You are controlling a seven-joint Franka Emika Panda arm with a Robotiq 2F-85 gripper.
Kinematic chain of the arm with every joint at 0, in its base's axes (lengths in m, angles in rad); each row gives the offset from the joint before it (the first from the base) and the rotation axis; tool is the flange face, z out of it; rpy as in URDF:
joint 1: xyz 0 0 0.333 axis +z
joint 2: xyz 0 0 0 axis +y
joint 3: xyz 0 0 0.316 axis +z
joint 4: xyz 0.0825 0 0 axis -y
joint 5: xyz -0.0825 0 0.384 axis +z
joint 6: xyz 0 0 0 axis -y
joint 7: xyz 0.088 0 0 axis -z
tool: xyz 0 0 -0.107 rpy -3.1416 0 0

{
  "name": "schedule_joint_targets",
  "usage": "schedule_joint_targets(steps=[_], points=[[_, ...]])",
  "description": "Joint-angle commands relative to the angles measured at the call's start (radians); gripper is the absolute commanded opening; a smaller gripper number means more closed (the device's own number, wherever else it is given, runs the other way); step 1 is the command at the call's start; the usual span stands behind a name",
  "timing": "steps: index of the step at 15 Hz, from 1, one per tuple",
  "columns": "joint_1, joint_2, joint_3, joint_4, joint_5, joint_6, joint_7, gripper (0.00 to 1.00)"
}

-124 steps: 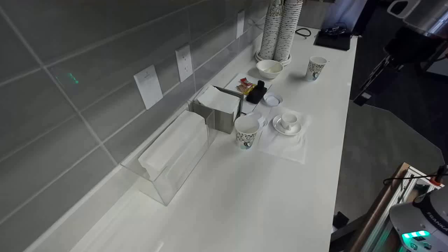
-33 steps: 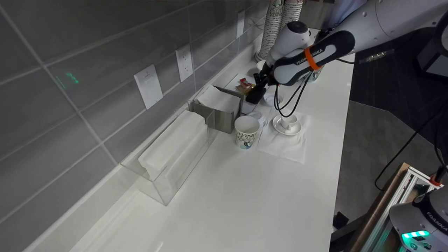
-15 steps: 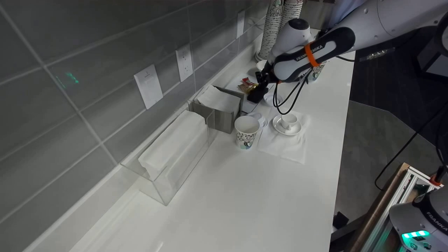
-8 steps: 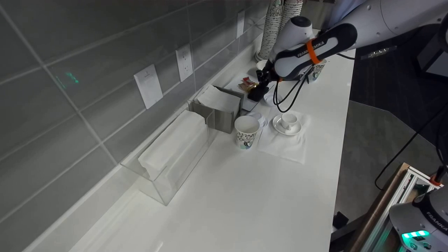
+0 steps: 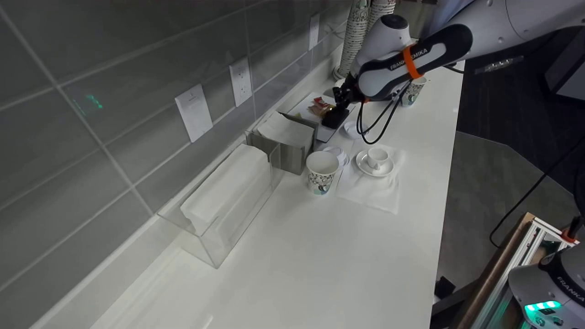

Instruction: Pick up the black and white object, pour the items on the black and white object onto the kitchen counter, place the black and object on the right side of the kitchen counter

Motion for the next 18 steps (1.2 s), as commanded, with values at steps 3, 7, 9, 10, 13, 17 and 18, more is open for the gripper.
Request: schedule_joint_targets(steps=[3,7,9,10,13,17,18], points=[[0.043,-0.099,-0.017,-0.048,-0.027,0.010,0.047,0.07],[0.110,-0.161,-0.084,-0.097,-0.142,0.001,0.106,0.07],[0.147,-0.194,-0.127,-0.115,-0.223,-0.004,0.171,0.07],[0.165,-0.208,-0.148,-0.121,-0.264,-0.006,0.209,0.07],[0.188,-0.256,-0.185,-0.139,-0.394,-0.038,0.310,0.07],[0.174,-0.332,-0.178,-0.175,-0.593,-0.135,0.432,0.07],[0.166,-0.354,-0.169,-0.185,-0.647,-0.164,0.464,0.07]])
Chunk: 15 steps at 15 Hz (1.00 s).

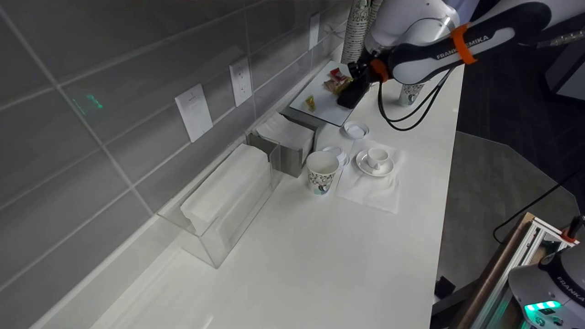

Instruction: Pick up the black and white object, pour the items on the black and white object onto the kitchen counter, place the black and object on the right side of the kitchen counter

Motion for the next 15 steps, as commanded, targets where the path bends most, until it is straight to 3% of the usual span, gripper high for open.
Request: schedule_joint_targets(steps=[1,7,15], points=[[-0.013,-0.120,0.020,-0.066,-0.197,-0.089,0.135,0.07],[-0.110,-0.226,0.151,-0.139,-0.409,-0.227,0.263,0.07],[-0.213,-0.301,0.271,-0.208,-0.459,-0.313,0.302,0.07]])
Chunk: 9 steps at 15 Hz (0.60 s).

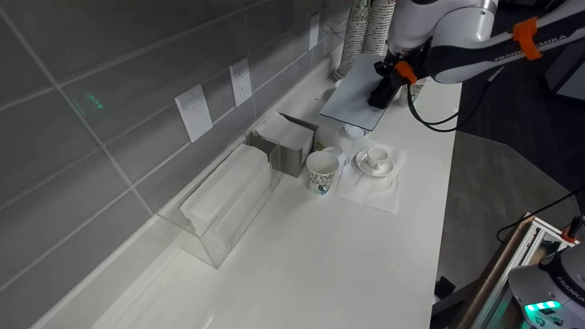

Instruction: Pick up the black and white object, pour the items on the black and white object onto the kitchen counter, place the black and object on the right side of the kitchen counter

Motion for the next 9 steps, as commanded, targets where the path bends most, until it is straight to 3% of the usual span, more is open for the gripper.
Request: schedule_joint_targets(steps=[1,4,9], points=[[-0.051,-0.076,0.045,-0.047,-0.020,-0.031,0.029,0.07],[-0.082,-0.106,0.048,-0.076,0.015,-0.058,0.070,0.07],[-0.122,-0.154,0.055,-0.126,0.054,-0.087,0.268,0.07]])
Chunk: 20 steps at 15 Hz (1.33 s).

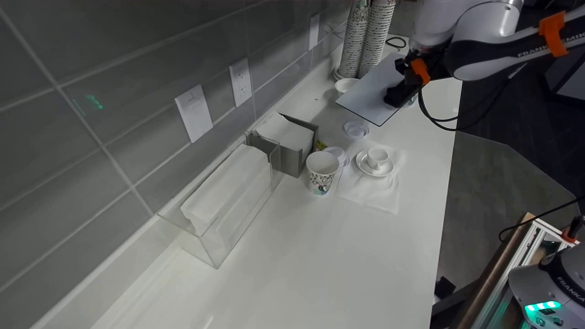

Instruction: Pick up the black and white object, pour the items on the black and white object onto the kitchen counter, place the black and object on the right side of the kitchen counter

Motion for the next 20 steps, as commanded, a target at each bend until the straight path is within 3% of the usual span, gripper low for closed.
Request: schedule_joint_targets(steps=[1,12,20], points=[[-0.027,-0.076,0.031,-0.047,0.045,-0.031,0.146,0.07],[-0.038,-0.069,0.069,-0.034,0.145,-0.224,0.604,0.07],[-0.073,-0.013,0.056,-0.030,0.162,-0.261,0.941,0.07]])
